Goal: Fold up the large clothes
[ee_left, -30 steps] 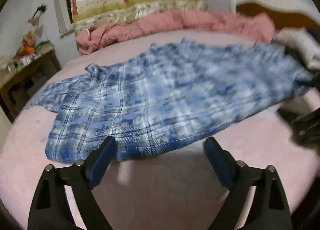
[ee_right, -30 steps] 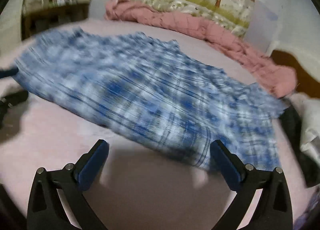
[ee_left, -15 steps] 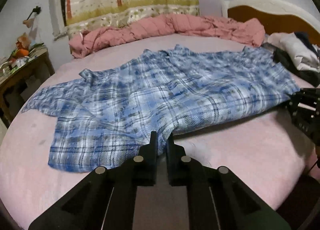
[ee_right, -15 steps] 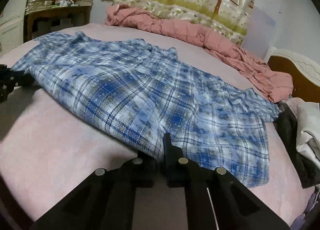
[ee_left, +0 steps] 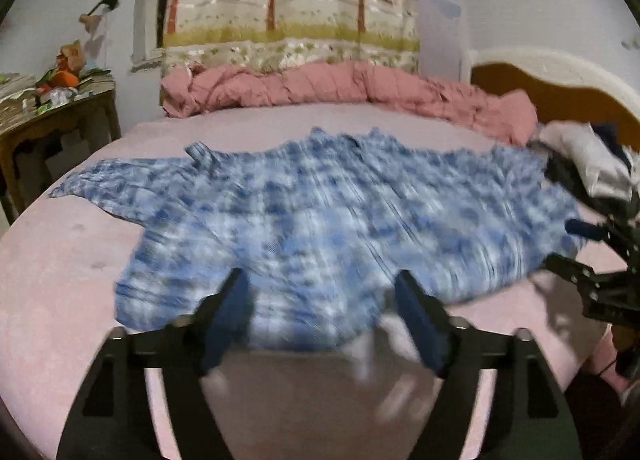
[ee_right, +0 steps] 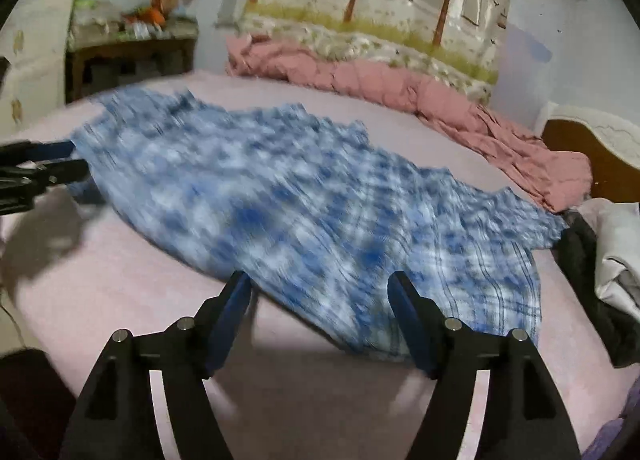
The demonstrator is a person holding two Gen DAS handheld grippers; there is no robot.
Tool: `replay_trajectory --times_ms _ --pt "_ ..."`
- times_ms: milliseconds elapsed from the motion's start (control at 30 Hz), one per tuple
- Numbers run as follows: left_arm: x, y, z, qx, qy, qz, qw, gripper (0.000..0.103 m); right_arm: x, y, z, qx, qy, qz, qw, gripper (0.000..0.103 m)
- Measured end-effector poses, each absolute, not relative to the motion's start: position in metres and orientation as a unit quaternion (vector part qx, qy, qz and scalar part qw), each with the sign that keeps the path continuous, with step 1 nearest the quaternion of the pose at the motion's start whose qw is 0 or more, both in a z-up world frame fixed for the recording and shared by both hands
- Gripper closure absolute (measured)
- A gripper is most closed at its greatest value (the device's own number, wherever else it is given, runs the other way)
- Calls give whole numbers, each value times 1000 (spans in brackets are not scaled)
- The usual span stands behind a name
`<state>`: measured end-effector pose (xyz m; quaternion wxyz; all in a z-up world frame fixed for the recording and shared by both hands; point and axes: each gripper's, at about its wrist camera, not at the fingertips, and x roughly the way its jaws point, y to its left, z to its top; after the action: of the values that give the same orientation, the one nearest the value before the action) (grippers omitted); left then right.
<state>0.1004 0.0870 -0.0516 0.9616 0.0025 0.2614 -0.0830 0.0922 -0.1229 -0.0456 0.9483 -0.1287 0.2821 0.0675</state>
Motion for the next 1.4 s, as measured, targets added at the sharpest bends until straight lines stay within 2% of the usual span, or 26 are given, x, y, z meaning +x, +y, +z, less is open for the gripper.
replay_trajectory --times_ms 100,133,400,667,733,800,867,933,967,1167,1300,1400 --pt "115 117 -38 -29 256 -53 965 20 91 -122 -27 -103 245 65 962 22" --pt "124 129 -35 -48 256 -45 964 20 93 -122 -22 -94 231 55 967 17" --pt "215 240 -26 -123 279 83 949 20 156 -136 -8 -45 196 -62 978 16" --pt "291 330 -95 -268 350 96 892 23 194 -137 -40 -57 253 -70 963 16" --pt "292 335 -96 -290 335 94 891 25 194 -136 -41 -57 253 -70 963 17" --pt "294 330 -89 -262 322 96 905 43 196 -138 -43 -55 258 -69 962 17" --pt "301 327 -93 -252 331 91 905 78 200 -140 -46 -51 269 -74 959 17" --pt "302 322 -91 -244 324 75 911 93 204 -142 -50 -47 283 -75 955 17" --pt "300 318 -84 -234 314 76 917 97 206 -142 -52 -46 290 -78 953 17" --pt "288 265 -17 -154 220 46 962 98 209 -140 -55 -57 296 -81 950 16" --pt "284 195 23 -122 215 -28 969 98 209 -140 -55 -55 296 -80 950 16" --pt "280 127 30 -75 243 -89 963 98 210 -143 -55 -46 296 -77 951 17"
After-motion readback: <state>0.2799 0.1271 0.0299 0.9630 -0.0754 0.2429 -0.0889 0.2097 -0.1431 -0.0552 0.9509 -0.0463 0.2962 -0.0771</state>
